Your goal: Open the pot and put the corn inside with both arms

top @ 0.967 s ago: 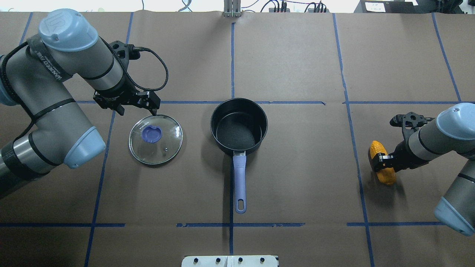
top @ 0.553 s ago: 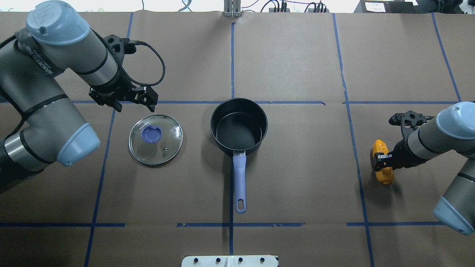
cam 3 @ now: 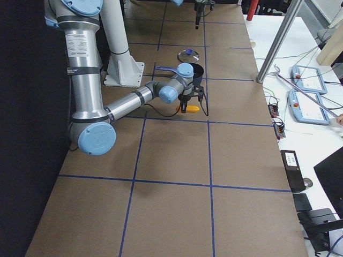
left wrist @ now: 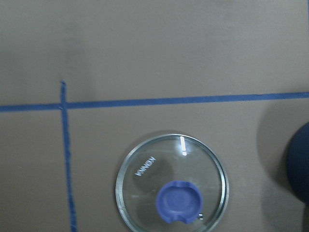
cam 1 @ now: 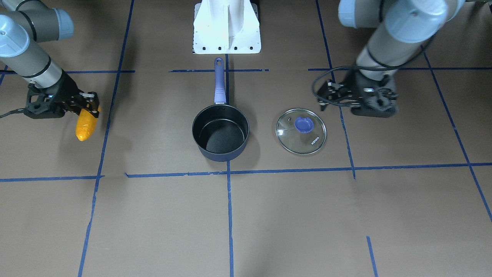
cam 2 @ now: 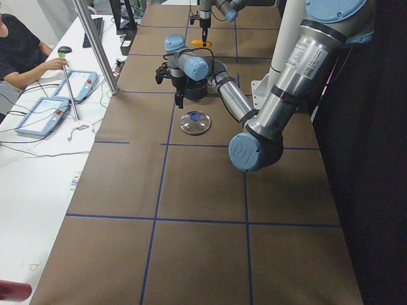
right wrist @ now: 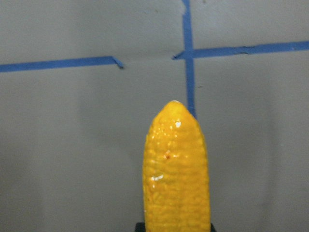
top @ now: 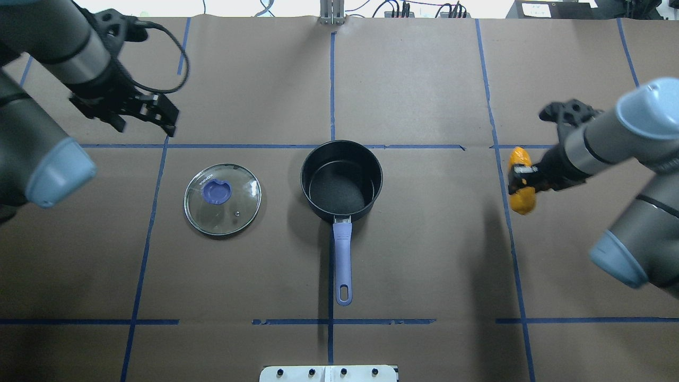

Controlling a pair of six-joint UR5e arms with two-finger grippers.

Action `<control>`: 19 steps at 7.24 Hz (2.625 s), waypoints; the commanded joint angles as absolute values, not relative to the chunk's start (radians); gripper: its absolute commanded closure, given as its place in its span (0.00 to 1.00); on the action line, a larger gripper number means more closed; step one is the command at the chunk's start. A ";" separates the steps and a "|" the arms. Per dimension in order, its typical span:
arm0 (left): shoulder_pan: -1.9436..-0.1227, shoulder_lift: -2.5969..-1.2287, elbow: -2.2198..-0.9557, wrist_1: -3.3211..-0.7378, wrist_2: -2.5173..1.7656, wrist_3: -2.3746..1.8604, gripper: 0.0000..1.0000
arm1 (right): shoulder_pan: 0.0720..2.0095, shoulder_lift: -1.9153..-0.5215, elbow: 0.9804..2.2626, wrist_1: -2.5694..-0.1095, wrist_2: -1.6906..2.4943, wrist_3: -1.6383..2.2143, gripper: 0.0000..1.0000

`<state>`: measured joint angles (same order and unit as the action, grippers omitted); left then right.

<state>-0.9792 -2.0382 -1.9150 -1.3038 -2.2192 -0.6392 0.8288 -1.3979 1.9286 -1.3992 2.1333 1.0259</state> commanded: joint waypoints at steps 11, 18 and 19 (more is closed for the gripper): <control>-1.310 -1.804 -1.888 -1.278 -2.221 0.017 0.00 | 0.532 -0.772 1.555 -1.532 1.917 1.433 0.96; -1.368 -1.773 -1.882 -1.272 -2.214 0.018 0.00 | 0.575 -0.773 1.609 -1.535 1.927 1.430 0.00; -1.408 -1.747 -1.849 -1.270 -2.220 0.097 0.00 | 0.603 -0.799 1.653 -1.537 1.928 1.418 0.00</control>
<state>-1.3680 -1.7718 -1.8754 -1.2724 -2.2156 0.0391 0.5732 -0.7780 1.6103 -1.5332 1.9253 1.4272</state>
